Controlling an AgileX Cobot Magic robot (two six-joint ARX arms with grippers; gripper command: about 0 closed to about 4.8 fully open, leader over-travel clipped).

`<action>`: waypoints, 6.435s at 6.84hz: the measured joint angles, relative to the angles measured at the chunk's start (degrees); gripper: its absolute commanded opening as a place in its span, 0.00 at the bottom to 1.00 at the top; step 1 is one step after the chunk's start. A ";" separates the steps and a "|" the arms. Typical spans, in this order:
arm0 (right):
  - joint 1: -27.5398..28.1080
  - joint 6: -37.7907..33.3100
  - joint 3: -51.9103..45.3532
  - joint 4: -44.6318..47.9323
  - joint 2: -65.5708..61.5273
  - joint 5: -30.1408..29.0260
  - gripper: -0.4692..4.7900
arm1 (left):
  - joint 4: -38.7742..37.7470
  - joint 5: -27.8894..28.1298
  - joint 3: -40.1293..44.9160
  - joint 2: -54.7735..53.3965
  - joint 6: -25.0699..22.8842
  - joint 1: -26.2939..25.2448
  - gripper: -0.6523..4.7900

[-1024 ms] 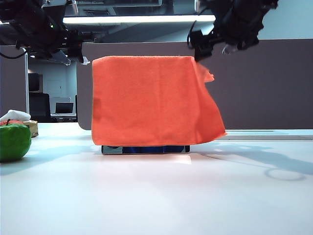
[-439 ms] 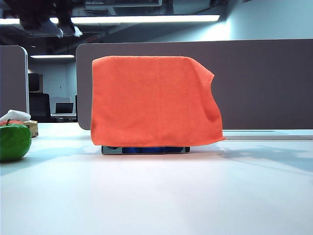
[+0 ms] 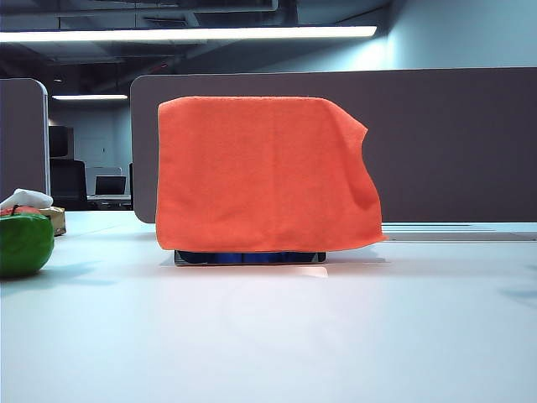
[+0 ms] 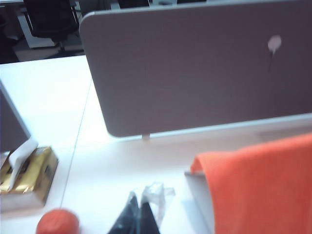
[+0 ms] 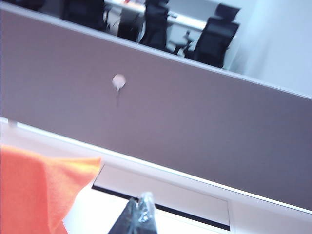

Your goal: Pick up the cloth from the table and use it to cover the mirror.

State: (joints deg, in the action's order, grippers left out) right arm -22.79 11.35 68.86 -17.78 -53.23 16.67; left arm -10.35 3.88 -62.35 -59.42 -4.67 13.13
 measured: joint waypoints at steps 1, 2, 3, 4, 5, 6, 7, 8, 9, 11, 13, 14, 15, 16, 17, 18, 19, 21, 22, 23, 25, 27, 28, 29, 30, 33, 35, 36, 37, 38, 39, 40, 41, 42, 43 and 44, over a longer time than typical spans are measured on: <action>0.00 -1.66 0.04 -2.89 4.55 0.13 0.08 | -4.11 0.00 0.00 2.19 -0.74 0.00 0.11; 0.00 -2.19 0.00 -8.17 8.76 0.13 0.08 | -9.18 -0.04 0.02 4.61 -0.70 0.00 0.11; 0.00 -2.34 -0.09 -9.38 9.75 0.13 0.08 | -10.27 -0.24 0.02 5.27 -0.70 0.00 0.11; -0.02 -6.93 -12.74 -15.30 26.36 0.07 0.08 | -17.44 -4.07 3.23 15.32 0.50 0.00 0.11; -0.02 -7.39 -14.19 -15.23 28.22 0.09 0.08 | -17.44 -4.90 4.35 16.92 1.14 0.00 0.11; -0.02 -8.44 -29.86 -10.36 47.45 0.04 0.08 | -17.84 -6.29 17.38 33.77 5.03 0.00 0.11; -0.02 -8.33 -37.73 -9.90 52.98 0.04 0.08 | -17.31 -6.45 26.14 48.89 8.44 0.02 0.11; -0.02 -8.31 -42.10 -8.85 53.00 -0.28 0.08 | -17.92 -6.62 28.76 57.24 11.08 0.02 0.11; -0.07 -8.15 -48.09 -4.94 52.98 -2.86 0.08 | -20.48 -6.97 29.99 59.23 11.78 0.02 0.11; 0.00 -8.11 -53.05 1.64 53.02 -5.77 0.08 | -21.35 -10.34 31.12 59.21 11.82 0.02 0.11; 0.35 -8.11 -62.82 12.50 53.05 -6.36 0.08 | -21.57 -11.41 38.16 59.21 12.07 0.02 0.11; 0.35 -9.44 -67.63 16.90 53.05 -6.36 0.08 | -16.41 -11.26 41.57 59.19 12.22 0.02 0.11; 0.37 -9.84 -68.52 18.53 53.05 -6.27 0.08 | -16.09 -8.96 43.93 59.23 12.24 0.02 0.11; 5.62 -9.46 -68.52 18.80 53.05 -6.29 0.08 | -9.77 -7.76 50.90 59.21 12.44 0.02 0.11; 12.17 -9.44 -68.52 21.09 53.05 -7.72 0.08 | -3.15 -7.76 55.52 59.21 12.44 0.02 0.11; 18.12 -9.55 -68.52 21.84 53.05 -12.26 0.08 | 1.36 -7.76 58.53 59.23 12.26 0.02 0.11; 19.74 -9.62 -68.52 21.84 53.05 -13.79 0.08 | 1.70 -7.76 59.17 59.23 11.89 0.02 0.11; 24.15 -11.39 -68.52 21.70 53.05 -24.37 0.08 | 1.38 -2.29 61.90 59.25 6.34 -2.78 0.11; 24.17 -11.52 -68.52 21.70 53.05 -24.59 0.08 | 1.36 -2.34 61.90 59.25 6.21 -4.04 0.11; 24.17 -11.56 -68.52 21.70 53.05 -25.22 0.08 | 1.40 -2.56 61.90 59.25 6.19 -5.66 0.11; 24.17 -12.57 -68.52 21.70 53.05 -27.26 0.08 | 1.84 -9.25 61.90 59.25 6.64 -13.14 0.11; 24.17 -12.63 -68.52 21.70 53.05 -28.00 0.08 | 1.86 -9.29 61.90 59.25 6.69 -13.14 0.11; 22.75 -12.66 -68.52 19.85 53.05 -29.73 0.08 | 3.30 -7.72 61.90 59.25 4.15 -13.14 0.11; 20.94 -12.63 -68.52 19.65 53.05 -29.07 0.08 | 3.34 -7.72 61.90 59.25 1.22 -13.14 0.11; 20.61 -11.43 -68.52 18.75 53.05 -24.65 0.08 | 9.03 -7.74 61.90 59.25 1.73 -13.14 0.11; 20.63 -11.30 -68.52 18.78 53.05 -20.06 0.08 | 10.56 -7.74 61.90 59.25 8.70 -13.14 0.11; 20.63 -11.30 -68.52 18.78 53.05 -20.06 0.08 | 10.56 -8.04 61.90 59.25 11.96 -13.14 0.11; 20.63 -11.30 -68.52 18.78 53.05 -20.06 0.08 | 10.58 -8.52 61.90 59.25 11.21 -13.14 0.11; 20.63 -11.32 -68.52 18.78 53.05 -20.06 0.08 | 10.58 -9.35 61.90 59.25 9.25 -13.14 0.11; 20.63 -11.30 -68.52 18.78 53.05 -20.06 0.08 | 11.06 -9.84 61.92 59.25 7.04 -13.14 0.11; 20.63 -11.30 -68.52 18.78 53.05 -20.06 0.08 | 12.04 -9.94 61.90 59.25 4.79 -13.14 0.11; 20.63 -11.30 -68.52 18.78 53.05 -20.06 0.08 | 15.65 -9.94 61.90 59.25 -3.30 -13.14 0.11; 20.63 -11.30 -68.52 18.78 53.05 -20.06 0.08 | 15.65 -9.92 61.90 59.25 -3.45 -13.14 0.11; 20.63 -11.32 -68.52 18.78 53.05 -20.04 0.08 | 15.65 -9.92 61.90 59.25 -3.45 -13.14 0.11; 20.63 -11.30 -68.52 18.78 53.05 -19.87 0.08 | 13.57 -10.03 61.90 59.25 -3.43 -13.14 0.11; 20.63 -11.32 -68.52 18.78 53.05 -19.87 0.08 | 13.31 -10.12 61.90 59.25 -3.43 -13.14 0.11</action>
State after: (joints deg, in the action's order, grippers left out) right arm -2.15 0.03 0.34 0.99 -0.19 -3.20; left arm 2.96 -6.24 -0.45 -0.16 -8.10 -0.01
